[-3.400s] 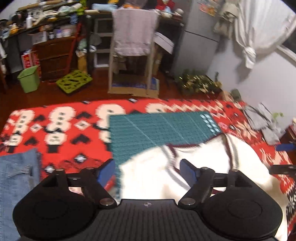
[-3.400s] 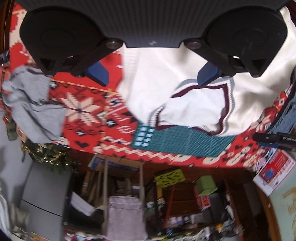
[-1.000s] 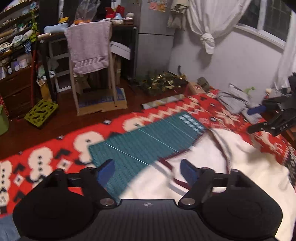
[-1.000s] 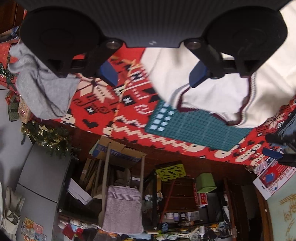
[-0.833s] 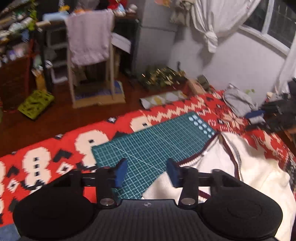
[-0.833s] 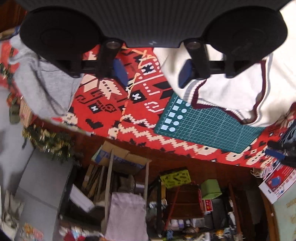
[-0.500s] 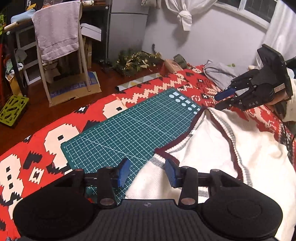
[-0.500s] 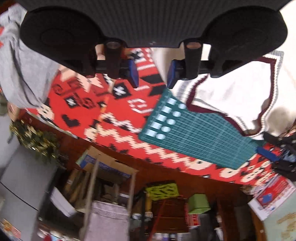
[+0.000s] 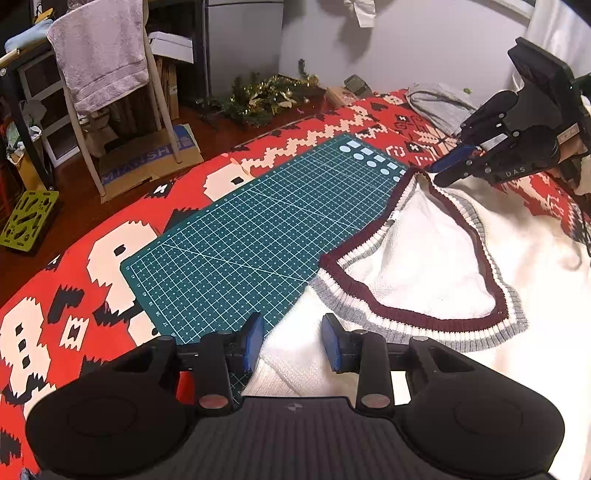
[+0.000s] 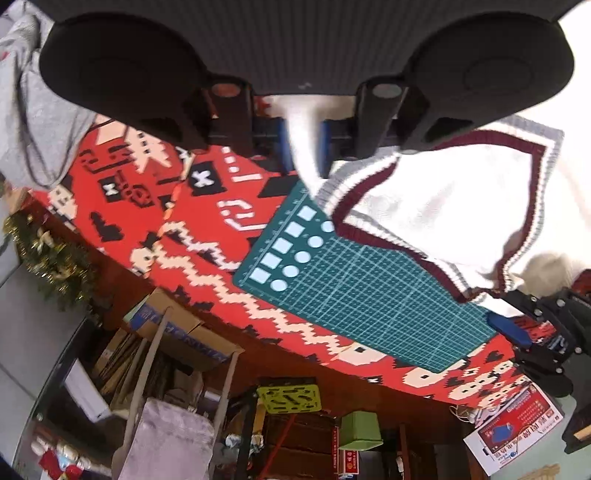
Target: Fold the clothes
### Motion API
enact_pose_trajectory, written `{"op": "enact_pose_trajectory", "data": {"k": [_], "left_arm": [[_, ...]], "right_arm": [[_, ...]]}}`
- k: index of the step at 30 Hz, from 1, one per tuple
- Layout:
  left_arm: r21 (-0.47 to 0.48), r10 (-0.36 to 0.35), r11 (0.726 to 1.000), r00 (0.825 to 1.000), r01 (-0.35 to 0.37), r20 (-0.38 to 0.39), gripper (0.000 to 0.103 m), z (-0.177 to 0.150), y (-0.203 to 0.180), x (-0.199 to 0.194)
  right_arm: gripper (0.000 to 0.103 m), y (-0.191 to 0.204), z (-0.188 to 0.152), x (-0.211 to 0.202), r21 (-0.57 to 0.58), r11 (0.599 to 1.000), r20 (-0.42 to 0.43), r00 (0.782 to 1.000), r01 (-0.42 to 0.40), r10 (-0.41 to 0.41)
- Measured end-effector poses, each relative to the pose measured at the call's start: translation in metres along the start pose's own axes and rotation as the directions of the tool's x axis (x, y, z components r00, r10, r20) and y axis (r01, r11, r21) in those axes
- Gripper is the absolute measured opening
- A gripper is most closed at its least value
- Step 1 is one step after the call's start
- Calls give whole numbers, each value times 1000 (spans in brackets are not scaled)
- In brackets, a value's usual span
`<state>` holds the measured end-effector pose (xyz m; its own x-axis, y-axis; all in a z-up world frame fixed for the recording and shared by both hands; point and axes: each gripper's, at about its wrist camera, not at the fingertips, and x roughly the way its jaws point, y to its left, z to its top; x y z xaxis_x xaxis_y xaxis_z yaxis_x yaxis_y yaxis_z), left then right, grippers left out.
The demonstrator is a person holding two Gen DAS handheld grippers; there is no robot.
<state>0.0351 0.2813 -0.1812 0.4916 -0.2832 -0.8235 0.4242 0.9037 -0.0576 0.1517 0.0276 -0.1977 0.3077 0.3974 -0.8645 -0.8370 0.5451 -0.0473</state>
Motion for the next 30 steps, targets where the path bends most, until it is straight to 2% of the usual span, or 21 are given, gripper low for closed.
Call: {"op": "enact_pose_trajectory", "data": {"k": [1,3,6,8,12,16,18,30], "left_arm": [[0,-2,1000,1000,2,-8,22,2,0,0],[-9,-13,1000,1000,12,-18,8,4,0,1],[29,45,999,999,-45,-7,5,5,-11,-1],[48,101,994,995,-102,22,5,6,-17,-7],[-4,190,982,978,-190,92,4,12,-6,-24],[-30,254,967,961,-252,109,4,28,11,-31],[-8,281,960,954,-281,106,4,36,14,-30],[-1,313,949,945,-315,90,4,68,36,-23]], "right_arm": [[5,2,1,0,-5,1000,-5,1000,1,-1],[5,6,3,-2,-19,1000,-3,1000,23,-23],[2,12,7,-5,-39,997,2,998,60,-60],[1,15,10,-7,-52,995,6,996,84,-84],[1,8,26,-17,-32,990,46,990,135,-133],[1,-7,52,-25,-2,988,82,985,156,-155],[1,-10,63,-23,-13,986,87,982,168,-166],[1,-26,100,-11,-8,982,82,979,190,-188]]}}
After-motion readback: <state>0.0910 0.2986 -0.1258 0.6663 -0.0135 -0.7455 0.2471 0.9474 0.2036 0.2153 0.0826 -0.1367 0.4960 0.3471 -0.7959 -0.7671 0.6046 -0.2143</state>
